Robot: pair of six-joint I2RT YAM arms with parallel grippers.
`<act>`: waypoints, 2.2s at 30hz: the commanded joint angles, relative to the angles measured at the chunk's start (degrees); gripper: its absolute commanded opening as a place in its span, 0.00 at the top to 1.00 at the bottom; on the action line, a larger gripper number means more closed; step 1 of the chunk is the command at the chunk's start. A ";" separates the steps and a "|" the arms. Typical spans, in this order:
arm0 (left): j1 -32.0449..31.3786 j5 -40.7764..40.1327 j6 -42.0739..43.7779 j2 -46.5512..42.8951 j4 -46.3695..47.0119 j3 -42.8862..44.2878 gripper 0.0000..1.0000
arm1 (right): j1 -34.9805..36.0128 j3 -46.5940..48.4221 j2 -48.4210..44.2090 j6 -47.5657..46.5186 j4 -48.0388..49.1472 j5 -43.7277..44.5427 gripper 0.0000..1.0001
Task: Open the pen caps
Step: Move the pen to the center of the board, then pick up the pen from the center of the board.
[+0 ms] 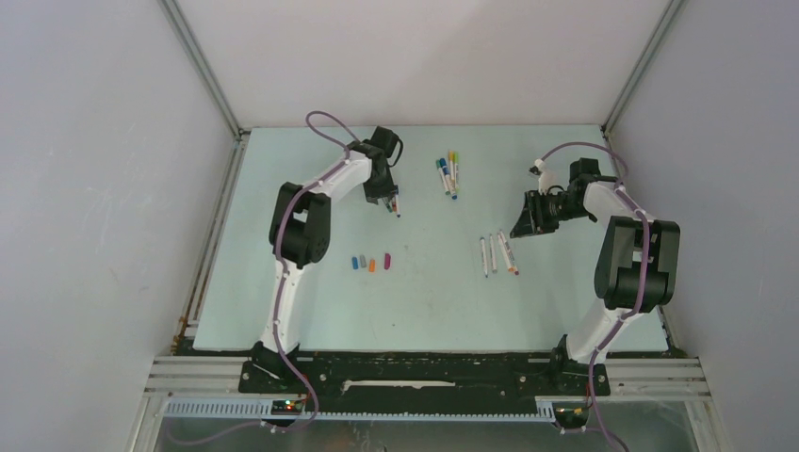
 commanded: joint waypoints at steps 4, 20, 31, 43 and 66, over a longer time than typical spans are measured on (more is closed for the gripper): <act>0.37 1.84 -0.37 1.39 -2.68 4.37 0.66 | -0.59 2.25 -2.94 -1.03 -0.44 -1.66 0.62; 0.24 2.57 3.84 -8.03 -0.40 -10.90 0.83 | -1.38 2.24 -4.25 -0.91 -0.66 -2.80 0.63; -0.69 1.50 6.61 -17.09 4.19 -26.56 0.87 | -1.48 2.24 -4.48 -0.91 -0.77 -3.09 0.62; -0.22 2.00 11.95 -11.69 1.86 -20.16 0.71 | -1.82 2.25 -4.53 -0.97 -0.92 -3.26 0.62; 2.13 4.95 14.31 -9.98 3.05 -19.56 0.85 | -2.01 2.24 -4.64 -1.06 -1.03 -3.55 0.62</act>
